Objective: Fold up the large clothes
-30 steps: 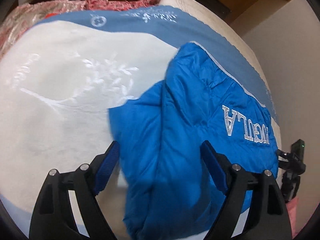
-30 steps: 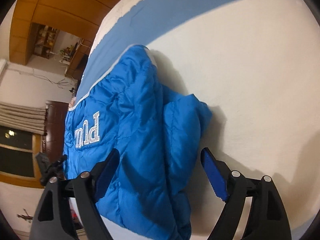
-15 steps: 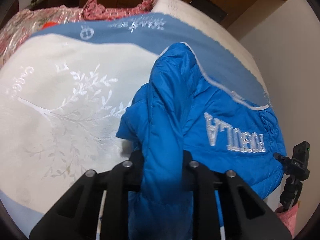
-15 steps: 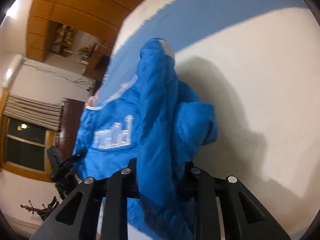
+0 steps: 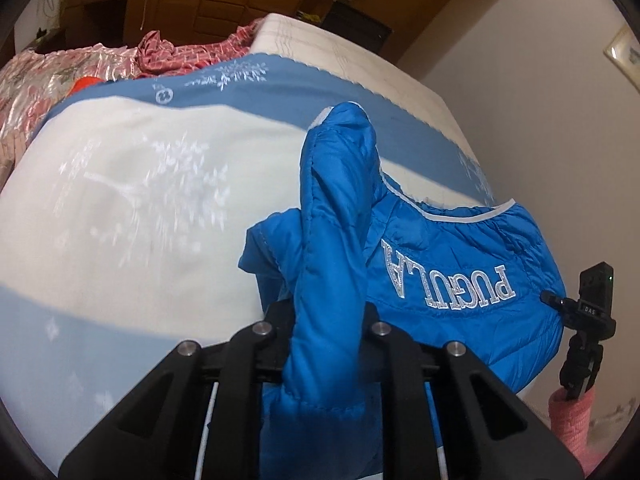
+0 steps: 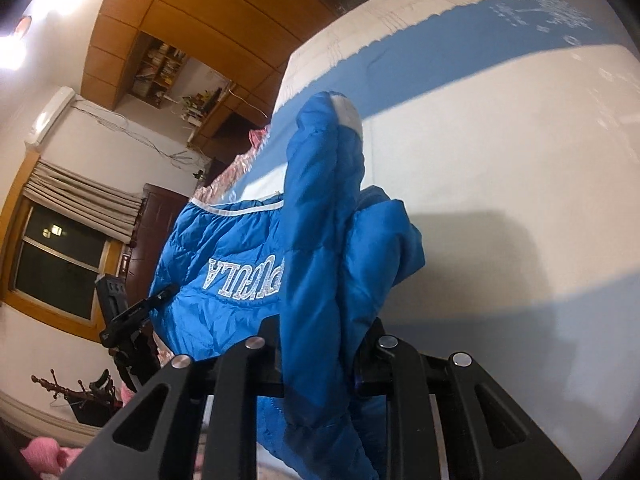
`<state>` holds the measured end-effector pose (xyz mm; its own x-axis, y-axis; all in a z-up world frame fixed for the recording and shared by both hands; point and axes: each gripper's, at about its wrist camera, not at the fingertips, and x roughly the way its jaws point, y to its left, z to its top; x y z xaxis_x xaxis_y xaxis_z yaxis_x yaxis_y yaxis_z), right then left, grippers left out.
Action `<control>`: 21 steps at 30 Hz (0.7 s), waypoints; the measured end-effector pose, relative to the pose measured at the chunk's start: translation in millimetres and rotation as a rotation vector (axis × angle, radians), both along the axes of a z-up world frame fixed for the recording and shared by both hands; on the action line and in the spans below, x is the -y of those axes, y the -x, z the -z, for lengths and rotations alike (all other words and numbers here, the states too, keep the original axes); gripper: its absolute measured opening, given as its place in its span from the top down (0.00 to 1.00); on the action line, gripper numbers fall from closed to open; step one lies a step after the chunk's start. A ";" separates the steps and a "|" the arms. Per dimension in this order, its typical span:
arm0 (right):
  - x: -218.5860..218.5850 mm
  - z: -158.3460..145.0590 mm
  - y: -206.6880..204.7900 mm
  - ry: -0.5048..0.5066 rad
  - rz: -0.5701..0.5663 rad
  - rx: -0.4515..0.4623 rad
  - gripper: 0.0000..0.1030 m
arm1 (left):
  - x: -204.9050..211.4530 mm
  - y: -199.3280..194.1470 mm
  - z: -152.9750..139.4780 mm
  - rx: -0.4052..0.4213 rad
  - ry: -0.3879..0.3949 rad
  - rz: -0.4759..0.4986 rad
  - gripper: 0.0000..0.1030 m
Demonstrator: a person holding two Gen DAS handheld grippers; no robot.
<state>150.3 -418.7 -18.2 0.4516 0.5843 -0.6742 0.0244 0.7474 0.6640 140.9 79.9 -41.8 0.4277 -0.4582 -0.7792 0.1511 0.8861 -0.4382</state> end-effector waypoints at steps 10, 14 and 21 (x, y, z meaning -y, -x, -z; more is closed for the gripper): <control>-17.5 44.5 53.8 0.071 0.034 -0.110 0.80 | -9.9 78.3 57.4 -0.093 -0.043 0.037 0.84; -9.7 80.0 47.1 0.088 0.083 -0.167 0.78 | -15.2 87.8 95.3 -0.117 -0.098 0.016 0.74; 6.6 150.6 16.6 0.051 0.155 -0.235 0.67 | -24.1 86.1 143.2 -0.129 -0.072 0.002 0.57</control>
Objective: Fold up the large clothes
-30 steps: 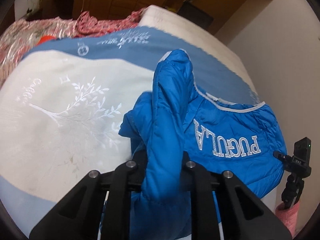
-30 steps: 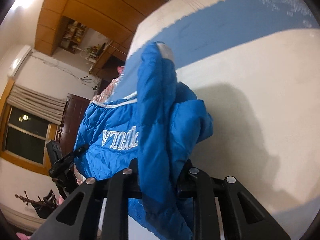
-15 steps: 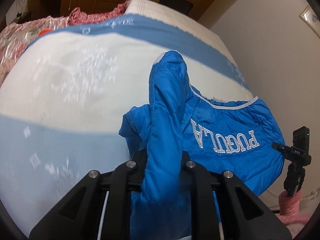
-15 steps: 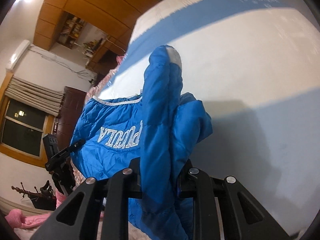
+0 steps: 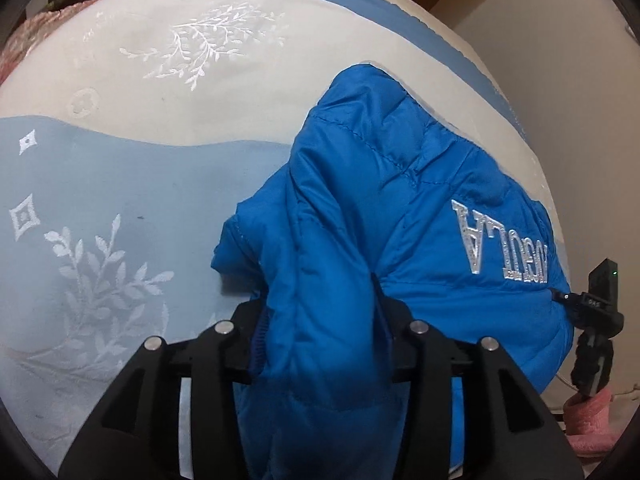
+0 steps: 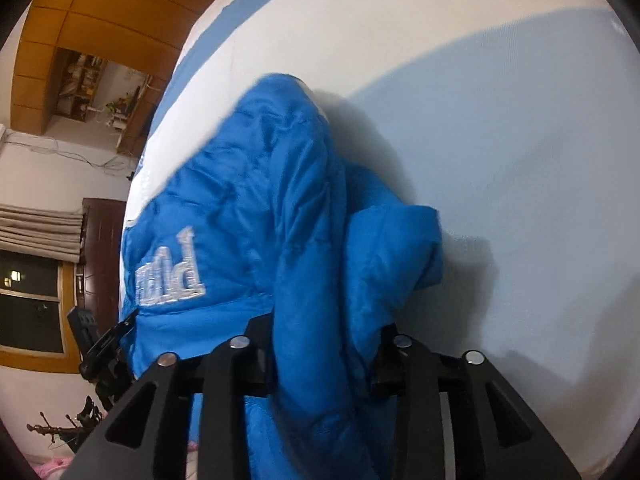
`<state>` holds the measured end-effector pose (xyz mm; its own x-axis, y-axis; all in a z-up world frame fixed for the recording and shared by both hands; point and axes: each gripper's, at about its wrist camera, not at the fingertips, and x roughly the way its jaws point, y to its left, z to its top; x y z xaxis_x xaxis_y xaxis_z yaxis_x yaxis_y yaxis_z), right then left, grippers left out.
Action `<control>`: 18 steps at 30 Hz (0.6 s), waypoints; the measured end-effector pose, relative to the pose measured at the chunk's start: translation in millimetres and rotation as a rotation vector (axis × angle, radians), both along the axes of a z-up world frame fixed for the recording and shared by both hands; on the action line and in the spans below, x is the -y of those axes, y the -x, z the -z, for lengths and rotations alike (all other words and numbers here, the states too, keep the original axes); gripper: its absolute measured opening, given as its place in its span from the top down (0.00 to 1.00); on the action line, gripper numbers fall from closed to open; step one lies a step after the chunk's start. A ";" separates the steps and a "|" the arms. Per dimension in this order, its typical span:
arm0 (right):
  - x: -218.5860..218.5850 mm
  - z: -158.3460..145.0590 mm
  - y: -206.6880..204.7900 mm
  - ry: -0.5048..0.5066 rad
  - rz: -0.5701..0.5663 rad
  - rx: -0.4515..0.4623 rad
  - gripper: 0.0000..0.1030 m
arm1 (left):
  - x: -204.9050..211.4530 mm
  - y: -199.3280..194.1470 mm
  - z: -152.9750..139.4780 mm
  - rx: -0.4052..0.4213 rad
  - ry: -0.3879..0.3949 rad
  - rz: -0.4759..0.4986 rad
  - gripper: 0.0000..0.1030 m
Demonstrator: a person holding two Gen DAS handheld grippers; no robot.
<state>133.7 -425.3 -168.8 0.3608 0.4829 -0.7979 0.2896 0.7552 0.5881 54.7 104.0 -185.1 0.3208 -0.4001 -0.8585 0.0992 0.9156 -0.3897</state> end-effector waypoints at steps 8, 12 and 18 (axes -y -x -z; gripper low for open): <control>0.3 -3.1 -20.1 0.029 -0.023 0.004 0.63 | 8.9 6.8 -3.3 0.037 -0.076 -0.034 0.54; 2.9 -31.8 -21.3 0.104 -0.033 -0.002 0.52 | -0.3 17.8 -28.9 0.024 -0.116 -0.079 0.53; -19.3 -105.3 -10.3 0.329 -0.138 0.086 0.52 | 4.3 52.0 -86.2 0.116 -0.153 -0.120 0.51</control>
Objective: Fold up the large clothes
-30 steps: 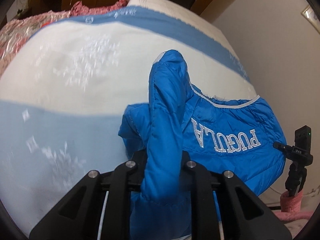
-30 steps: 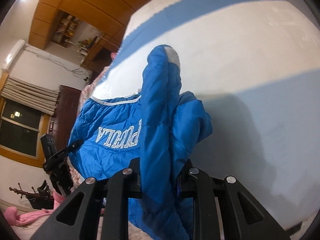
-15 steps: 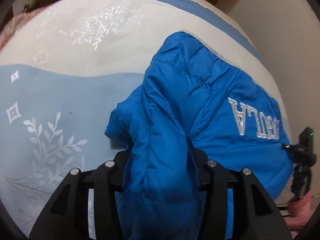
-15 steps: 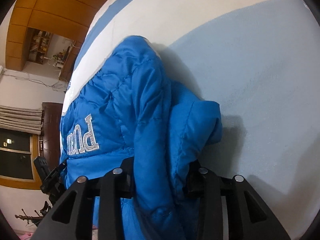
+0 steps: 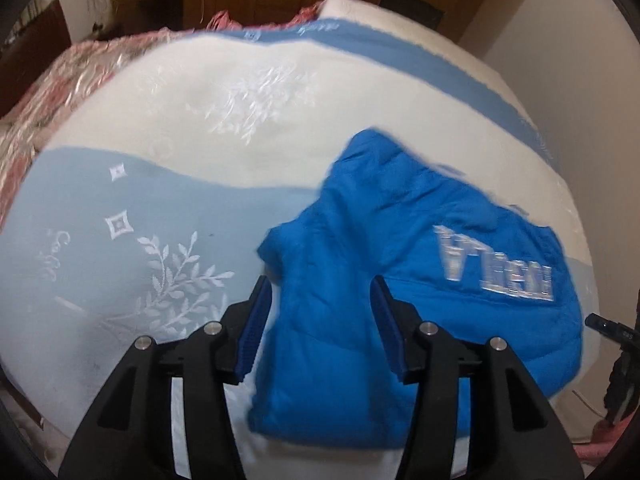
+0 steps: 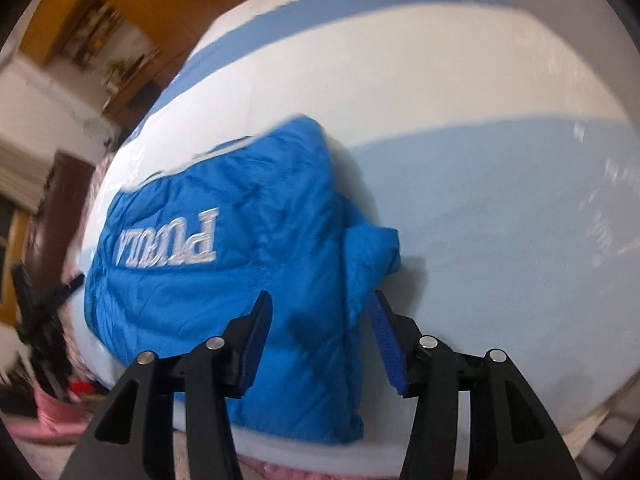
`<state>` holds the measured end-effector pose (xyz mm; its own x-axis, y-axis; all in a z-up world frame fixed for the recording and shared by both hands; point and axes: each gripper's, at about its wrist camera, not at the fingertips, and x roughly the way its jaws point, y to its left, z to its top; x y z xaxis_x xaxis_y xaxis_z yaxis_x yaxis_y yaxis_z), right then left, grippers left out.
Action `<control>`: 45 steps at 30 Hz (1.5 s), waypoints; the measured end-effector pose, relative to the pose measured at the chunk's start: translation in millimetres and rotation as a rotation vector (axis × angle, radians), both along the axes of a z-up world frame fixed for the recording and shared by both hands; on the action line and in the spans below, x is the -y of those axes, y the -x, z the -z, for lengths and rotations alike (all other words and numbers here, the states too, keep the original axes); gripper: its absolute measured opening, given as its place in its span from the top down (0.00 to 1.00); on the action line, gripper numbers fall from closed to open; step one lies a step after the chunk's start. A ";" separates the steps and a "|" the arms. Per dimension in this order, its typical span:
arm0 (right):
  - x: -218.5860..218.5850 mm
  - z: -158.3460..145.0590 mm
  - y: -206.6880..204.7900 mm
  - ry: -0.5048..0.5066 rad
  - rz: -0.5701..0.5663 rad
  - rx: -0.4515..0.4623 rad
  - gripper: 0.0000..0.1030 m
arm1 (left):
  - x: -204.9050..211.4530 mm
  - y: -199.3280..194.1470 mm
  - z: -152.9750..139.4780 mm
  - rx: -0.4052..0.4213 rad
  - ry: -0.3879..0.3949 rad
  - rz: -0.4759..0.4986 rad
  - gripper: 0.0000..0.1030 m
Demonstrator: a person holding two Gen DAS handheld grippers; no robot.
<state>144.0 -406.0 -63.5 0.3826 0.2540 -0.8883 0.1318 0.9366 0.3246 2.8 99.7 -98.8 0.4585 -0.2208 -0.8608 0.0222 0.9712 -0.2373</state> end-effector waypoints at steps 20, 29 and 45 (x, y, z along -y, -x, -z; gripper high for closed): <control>-68.7 45.1 -6.7 0.168 -0.167 -0.053 0.61 | 89.8 17.3 55.1 -0.068 -0.136 0.088 0.50; -91.7 23.2 -12.7 0.138 -0.201 -0.026 0.60 | 113.5 28.0 34.4 -0.046 -0.126 0.149 0.48; -91.6 37.0 -14.5 0.109 -0.132 -0.059 0.59 | 89.3 19.4 43.1 -0.086 -0.081 0.135 0.47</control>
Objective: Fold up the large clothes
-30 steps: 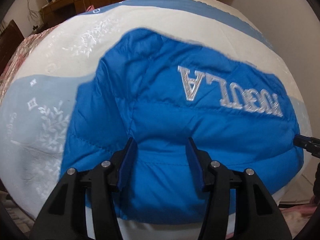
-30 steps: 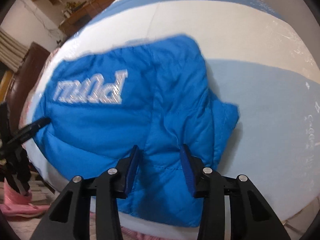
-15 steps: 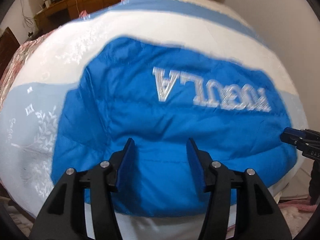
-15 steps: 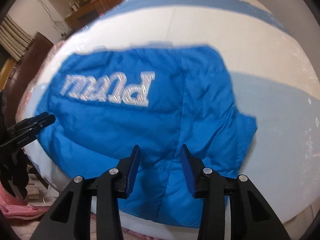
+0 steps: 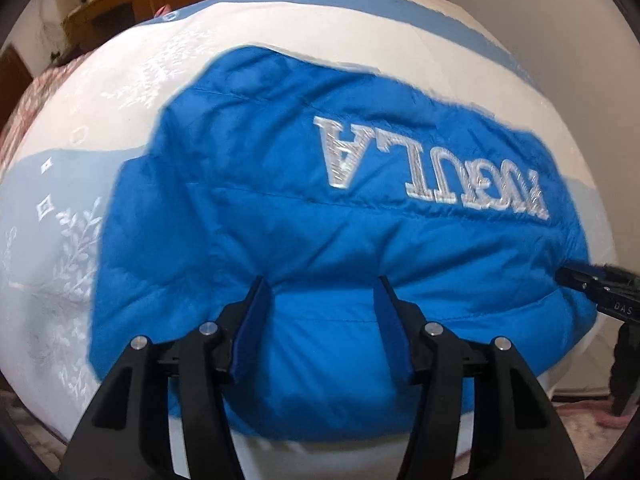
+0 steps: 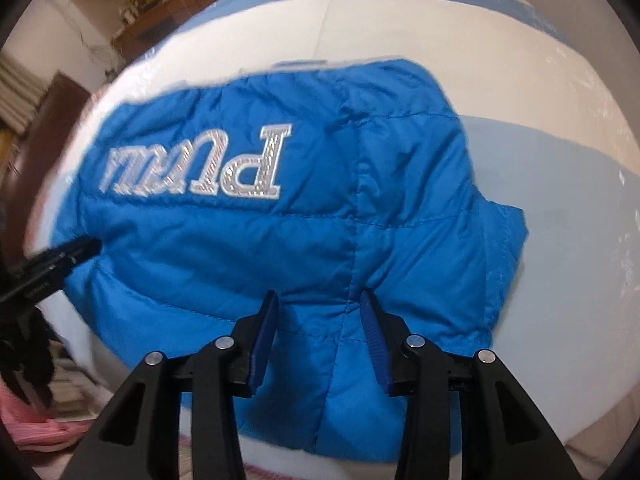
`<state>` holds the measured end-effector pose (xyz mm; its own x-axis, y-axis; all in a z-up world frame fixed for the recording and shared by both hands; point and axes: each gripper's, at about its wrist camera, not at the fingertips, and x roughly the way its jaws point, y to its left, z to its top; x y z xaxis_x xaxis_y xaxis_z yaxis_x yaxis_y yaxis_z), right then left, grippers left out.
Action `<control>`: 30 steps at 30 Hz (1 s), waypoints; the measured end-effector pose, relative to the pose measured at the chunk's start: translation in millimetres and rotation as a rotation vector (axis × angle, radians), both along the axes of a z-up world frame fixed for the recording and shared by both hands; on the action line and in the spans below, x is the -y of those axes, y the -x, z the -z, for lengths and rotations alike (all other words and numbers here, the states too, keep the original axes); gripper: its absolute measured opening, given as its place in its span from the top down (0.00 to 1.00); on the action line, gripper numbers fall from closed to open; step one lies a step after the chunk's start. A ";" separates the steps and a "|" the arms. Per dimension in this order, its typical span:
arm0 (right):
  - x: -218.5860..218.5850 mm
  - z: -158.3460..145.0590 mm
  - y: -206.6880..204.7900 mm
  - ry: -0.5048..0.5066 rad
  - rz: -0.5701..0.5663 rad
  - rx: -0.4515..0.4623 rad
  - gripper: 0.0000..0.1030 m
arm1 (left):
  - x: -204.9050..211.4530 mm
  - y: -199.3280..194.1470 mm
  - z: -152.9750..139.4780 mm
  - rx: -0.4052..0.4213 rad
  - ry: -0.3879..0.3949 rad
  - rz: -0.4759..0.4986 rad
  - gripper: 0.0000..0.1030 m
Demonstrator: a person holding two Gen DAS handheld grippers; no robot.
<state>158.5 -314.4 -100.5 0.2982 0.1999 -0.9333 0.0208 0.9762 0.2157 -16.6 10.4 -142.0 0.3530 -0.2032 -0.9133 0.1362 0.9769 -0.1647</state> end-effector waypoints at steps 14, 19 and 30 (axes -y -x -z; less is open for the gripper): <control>61.3 -8.5 22.5 0.008 0.148 -0.017 0.54 | -124.0 -29.9 12.1 -0.045 0.187 -0.162 0.26; 64.0 4.0 21.7 -0.006 0.161 -0.045 0.52 | -123.9 -46.4 45.8 -0.107 0.288 -0.130 0.15; 68.1 13.7 20.5 -0.015 0.201 -0.080 0.50 | -112.9 -41.0 20.7 -0.033 0.369 -0.108 0.72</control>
